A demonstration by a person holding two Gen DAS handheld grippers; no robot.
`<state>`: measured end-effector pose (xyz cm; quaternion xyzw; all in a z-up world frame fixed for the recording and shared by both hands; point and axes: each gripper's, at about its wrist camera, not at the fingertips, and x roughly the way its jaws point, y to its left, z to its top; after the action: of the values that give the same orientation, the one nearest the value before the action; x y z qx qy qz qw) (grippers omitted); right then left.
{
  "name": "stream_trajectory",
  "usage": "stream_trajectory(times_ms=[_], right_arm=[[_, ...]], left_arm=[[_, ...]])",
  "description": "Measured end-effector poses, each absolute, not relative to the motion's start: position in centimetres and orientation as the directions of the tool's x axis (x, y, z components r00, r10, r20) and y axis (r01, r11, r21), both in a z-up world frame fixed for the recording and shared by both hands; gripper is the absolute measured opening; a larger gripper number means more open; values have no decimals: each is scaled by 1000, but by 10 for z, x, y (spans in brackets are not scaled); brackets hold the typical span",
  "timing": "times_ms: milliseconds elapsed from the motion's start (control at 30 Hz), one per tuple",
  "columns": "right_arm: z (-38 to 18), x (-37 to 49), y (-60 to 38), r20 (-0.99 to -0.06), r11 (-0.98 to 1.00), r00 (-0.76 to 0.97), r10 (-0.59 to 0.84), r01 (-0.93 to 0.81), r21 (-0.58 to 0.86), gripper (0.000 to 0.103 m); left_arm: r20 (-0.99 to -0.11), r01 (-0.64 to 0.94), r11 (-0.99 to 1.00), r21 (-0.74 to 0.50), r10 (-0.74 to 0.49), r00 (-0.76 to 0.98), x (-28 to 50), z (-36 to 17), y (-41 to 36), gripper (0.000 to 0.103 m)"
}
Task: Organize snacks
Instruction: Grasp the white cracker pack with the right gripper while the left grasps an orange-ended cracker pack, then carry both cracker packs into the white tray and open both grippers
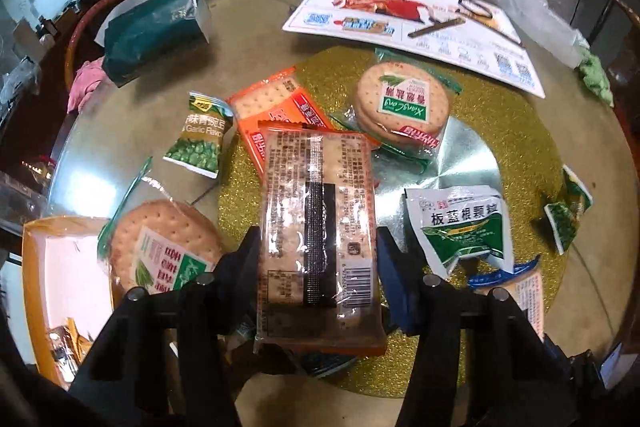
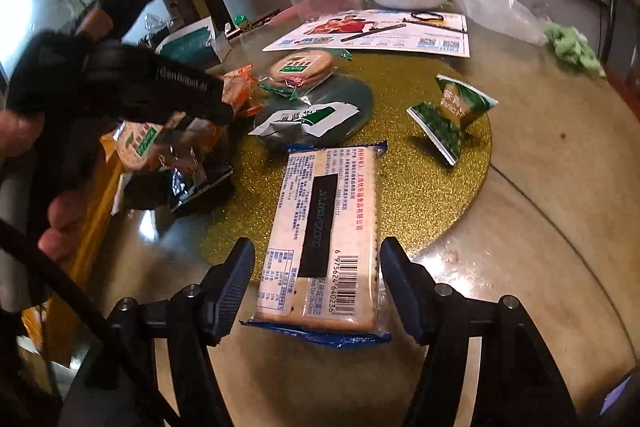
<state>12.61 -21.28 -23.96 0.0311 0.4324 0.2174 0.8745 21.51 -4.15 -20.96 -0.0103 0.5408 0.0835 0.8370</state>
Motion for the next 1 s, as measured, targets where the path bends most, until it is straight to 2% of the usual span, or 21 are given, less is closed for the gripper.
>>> stream_trajectory(times_ms=[33,100,267,367,433,533,667,800,1000], right_arm=[[-240,126,-212,-745,905,534,401,-356,233,65],[-240,124,-210,-751,914,542,376,-352,203,57],[-240,125,-211,-755,916,542,368,-350,196,55],[-236,120,-217,-774,901,484,409,-346,260,54],[-236,108,-222,-764,858,410,498,-357,368,54],[-230,88,-220,-730,817,385,565,-383,431,54],[-206,64,-190,-664,727,335,668,-482,488,54],[-170,56,-122,-641,654,284,713,-600,461,54],[-157,84,-9,-677,608,216,704,-676,416,54]], left_arm=[[-906,-144,987,71,124,404,208,-208,-42,57],[-903,-158,987,27,92,420,190,-200,-41,57],[-850,-156,976,-153,-50,524,109,-163,-31,57],[-822,-191,958,-215,-72,565,50,-152,-15,57],[-817,-226,940,-257,-86,571,15,-152,1,57],[-805,-291,913,-286,-64,589,-37,-149,32,57],[-802,-409,870,-274,28,596,-83,-131,84,57],[-783,-466,847,-254,104,614,-93,-111,129,57],[-810,-477,851,-221,112,575,-34,-122,197,57]])
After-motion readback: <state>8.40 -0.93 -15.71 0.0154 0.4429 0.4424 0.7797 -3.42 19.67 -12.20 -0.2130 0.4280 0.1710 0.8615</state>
